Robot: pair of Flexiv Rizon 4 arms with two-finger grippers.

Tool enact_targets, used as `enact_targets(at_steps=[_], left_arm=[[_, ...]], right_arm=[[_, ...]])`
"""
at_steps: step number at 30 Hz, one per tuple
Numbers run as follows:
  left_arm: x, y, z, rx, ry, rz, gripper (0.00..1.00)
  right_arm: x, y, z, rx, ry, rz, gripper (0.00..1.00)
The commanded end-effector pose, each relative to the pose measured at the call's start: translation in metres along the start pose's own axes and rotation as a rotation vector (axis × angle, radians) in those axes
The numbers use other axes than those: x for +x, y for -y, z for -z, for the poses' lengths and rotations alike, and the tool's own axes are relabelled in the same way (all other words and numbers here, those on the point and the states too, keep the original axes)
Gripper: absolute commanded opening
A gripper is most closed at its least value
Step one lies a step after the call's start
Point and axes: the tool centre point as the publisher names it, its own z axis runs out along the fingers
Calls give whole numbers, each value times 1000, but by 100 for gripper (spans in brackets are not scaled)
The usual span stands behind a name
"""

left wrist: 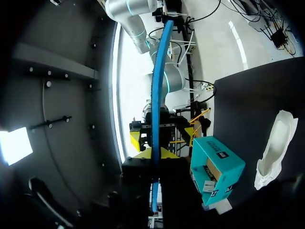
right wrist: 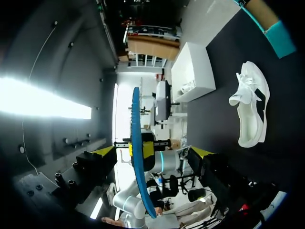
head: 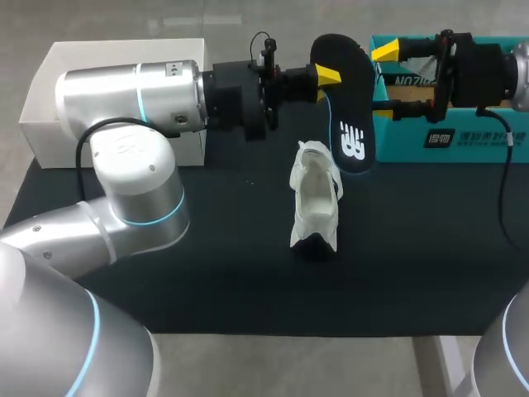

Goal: Take the shoe out of the shoebox, open the shoe tongue, remove and reinsert the insole, then place the shoe into the shoebox

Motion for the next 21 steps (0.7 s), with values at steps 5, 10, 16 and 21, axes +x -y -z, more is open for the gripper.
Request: enact_targets(at_steps=[5, 10, 16, 21], left_arm=[[1, 2, 9, -18, -17, 9, 0], [1, 2, 10, -32, -15, 21, 0], [1, 7, 13, -53, -28, 69, 0], [-5, 7, 11, -36, -14, 62, 0]], right_arm=[[0, 21, 29, -61, 101, 18, 100], [0, 21, 29, -61, 101, 18, 100], [0, 21, 29, -61, 101, 18, 100], [-22, 22, 22, 101, 271, 21, 100]])
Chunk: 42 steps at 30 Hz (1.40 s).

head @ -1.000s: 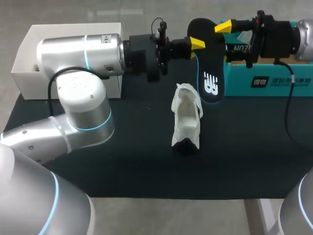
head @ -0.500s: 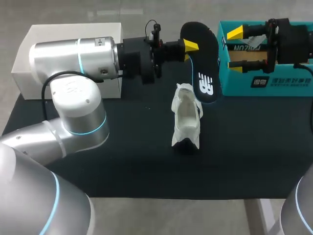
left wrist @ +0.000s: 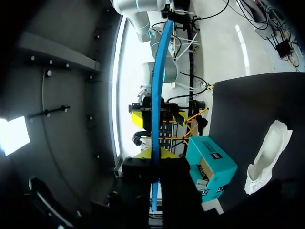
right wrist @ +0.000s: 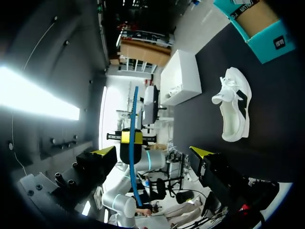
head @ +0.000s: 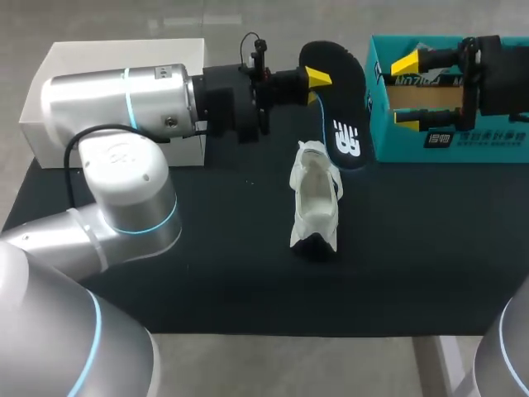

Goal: Take the shoe out of the shoebox, open the shoe tongue, remove and reinsert the insole, then place the shoe into the shoebox

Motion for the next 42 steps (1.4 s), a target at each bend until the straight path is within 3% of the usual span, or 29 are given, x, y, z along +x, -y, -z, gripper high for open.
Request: enact_targets(at_steps=[1, 2, 7, 12, 14, 20, 25, 26, 42], left_arm=[[-4, 4, -2, 14, 2, -10, 0], [-6, 4, -1, 26, 0, -11, 0], [-9, 5, 0, 32, 5, -11, 0], [-8, 4, 3, 14, -1, 4, 0], [-5, 4, 5, 11, -7, 7, 0], [-1, 6, 11, -7, -17, 22, 0], [0, 7, 14, -1, -33, 21, 0], [0, 6, 15, 0, -33, 20, 0], [-3, 6, 9, -3, -27, 30, 0]], right_arm=[[-15, -4, -4, 158, 171, 3, 100], [-21, -2, -2, 182, 202, 8, 100], [-45, 8, 27, 155, 273, 16, 100], [-49, 18, 58, 112, 339, 29, 100], [-45, 22, 71, 71, 361, 27, 100], [-42, 30, 108, -179, 448, 2, 100], [-50, 25, 116, -251, 516, -30, 100], [-54, 21, 116, -254, 582, -96, 100], [-54, 21, 116, -254, 582, -96, 100]])
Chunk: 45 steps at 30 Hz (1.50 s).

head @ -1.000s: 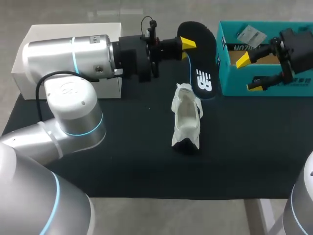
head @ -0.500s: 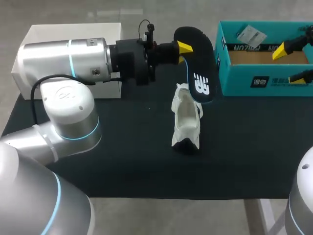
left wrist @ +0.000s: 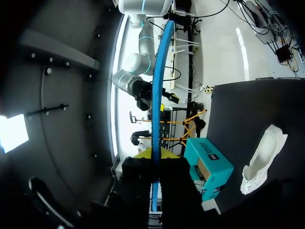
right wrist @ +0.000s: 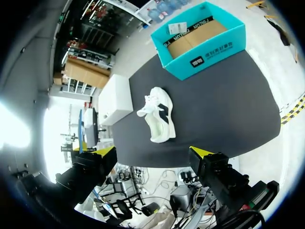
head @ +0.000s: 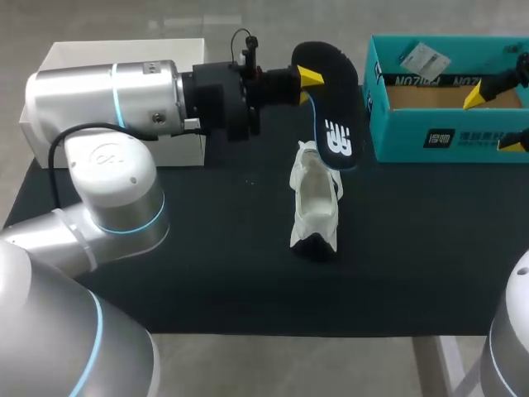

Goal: Take the shoe out of the shoebox, open the shoe tongue, remove and reinsert the insole, then place the shoe into the shoebox

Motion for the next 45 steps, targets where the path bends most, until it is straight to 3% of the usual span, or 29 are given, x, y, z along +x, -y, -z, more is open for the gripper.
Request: enact_targets(at_steps=[1, 4, 11, 19, 26, 45], left_arm=[[2, 1, -5, -3, -8, 2, 0], [3, 2, -4, 3, -12, 4, 0], [3, 0, -1, -1, -17, 3, 0], [5, -2, 2, -13, -19, 8, 0], [7, -1, 3, -7, -21, 14, 0], [3, 1, 4, -7, -10, 36, 0]], right_arm=[[-1, 4, -1, -21, -1, -2, 100], [-1, 4, -1, -21, -1, -2, 100], [-8, -2, -28, 84, -150, 13, 100], [-14, -13, -34, 9, -114, 131, 100], [-21, -17, -42, 49, -81, 122, 100], [-21, -17, -42, 49, -81, 122, 100]])
